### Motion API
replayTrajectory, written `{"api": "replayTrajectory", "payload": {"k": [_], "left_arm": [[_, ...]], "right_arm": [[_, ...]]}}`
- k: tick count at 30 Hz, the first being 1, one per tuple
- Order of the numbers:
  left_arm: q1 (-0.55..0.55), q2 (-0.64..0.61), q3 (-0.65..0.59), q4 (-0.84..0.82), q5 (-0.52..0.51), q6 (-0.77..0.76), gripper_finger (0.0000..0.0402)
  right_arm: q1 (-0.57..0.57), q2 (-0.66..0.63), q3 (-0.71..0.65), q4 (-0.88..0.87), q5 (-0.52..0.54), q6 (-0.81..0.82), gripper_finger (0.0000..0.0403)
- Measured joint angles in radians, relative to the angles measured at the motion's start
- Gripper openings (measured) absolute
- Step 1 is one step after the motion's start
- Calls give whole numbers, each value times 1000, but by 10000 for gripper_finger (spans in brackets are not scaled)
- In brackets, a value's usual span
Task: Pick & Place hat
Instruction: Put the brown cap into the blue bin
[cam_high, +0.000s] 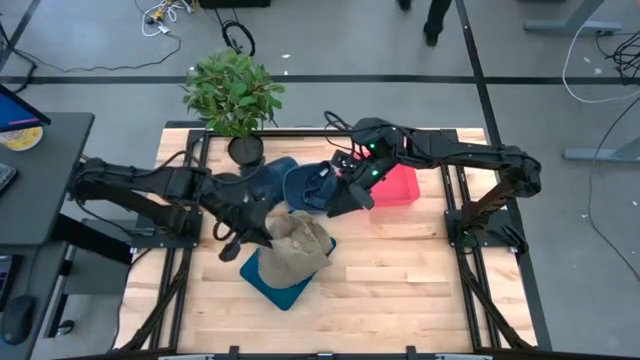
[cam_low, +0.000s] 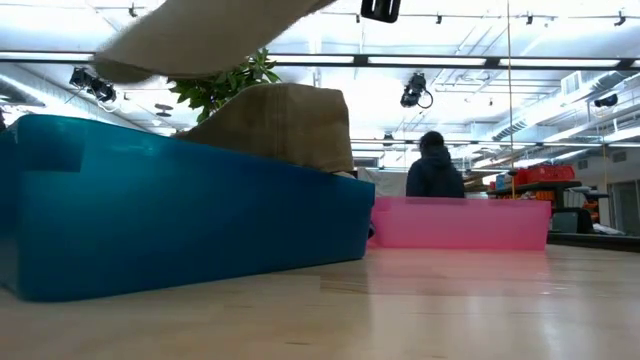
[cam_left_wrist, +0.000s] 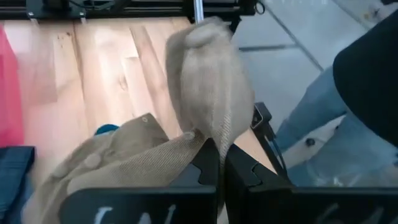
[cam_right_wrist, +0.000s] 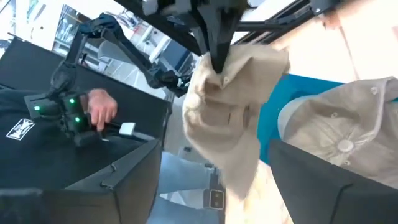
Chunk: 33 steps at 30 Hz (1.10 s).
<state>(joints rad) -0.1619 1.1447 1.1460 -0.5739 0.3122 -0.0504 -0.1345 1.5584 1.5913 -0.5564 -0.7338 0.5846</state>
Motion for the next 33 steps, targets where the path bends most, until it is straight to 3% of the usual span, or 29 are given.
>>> {"api": "replayTrajectory", "payload": {"k": [6,14,24,33], "left_arm": [[-6,-50,-162,109,-15,-104,2],[-53,-81,-260,164,-30,-179,2],[-116,-81,-271,154,-65,-228,2],[-117,-81,-271,46,-78,-202,2]], "right_arm": [[0,-2,0,-3,23,8,295],[-3,-2,0,-8,66,1,295],[-8,-2,0,-10,74,9,295],[-8,-1,0,-9,98,9,295]]}}
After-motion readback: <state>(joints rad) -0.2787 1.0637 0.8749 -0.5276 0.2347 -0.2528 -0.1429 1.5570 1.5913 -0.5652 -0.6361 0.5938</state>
